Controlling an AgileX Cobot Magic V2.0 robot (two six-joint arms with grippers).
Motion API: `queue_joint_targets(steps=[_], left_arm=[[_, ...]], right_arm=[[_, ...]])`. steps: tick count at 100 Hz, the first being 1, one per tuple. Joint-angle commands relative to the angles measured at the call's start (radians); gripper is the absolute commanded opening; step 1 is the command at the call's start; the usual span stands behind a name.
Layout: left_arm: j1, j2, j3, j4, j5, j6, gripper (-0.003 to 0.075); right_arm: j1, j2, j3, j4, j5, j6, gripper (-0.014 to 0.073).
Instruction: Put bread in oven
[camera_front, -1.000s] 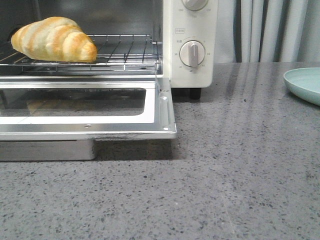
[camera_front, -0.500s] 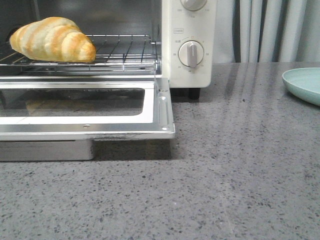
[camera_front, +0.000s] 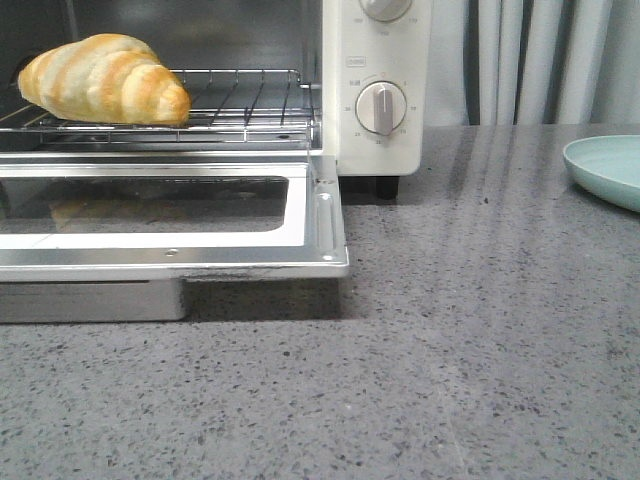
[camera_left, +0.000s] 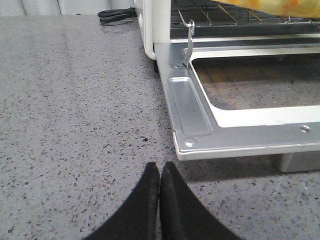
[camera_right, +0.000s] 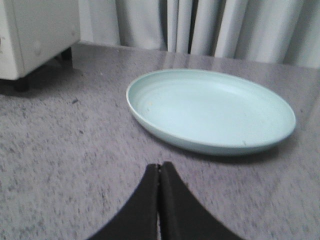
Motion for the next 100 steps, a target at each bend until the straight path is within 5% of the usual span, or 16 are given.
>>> queue_joint_targets(steps=[1, 8, 100], left_arm=[[0.004, -0.031, 0.025, -0.01, -0.055, -0.009, -0.0021], [0.004, -0.031, 0.025, -0.01, -0.055, -0.009, -0.0021], [0.004, -0.031, 0.025, -0.01, -0.055, -0.009, -0.0021]], right_arm=[[-0.008, -0.045, 0.011, 0.01, 0.067, 0.004, -0.0069], [-0.009, -0.107, 0.011, 0.01, 0.178, 0.004, -0.0069], [-0.009, -0.101, 0.011, -0.001, 0.174, 0.002, -0.0069]])
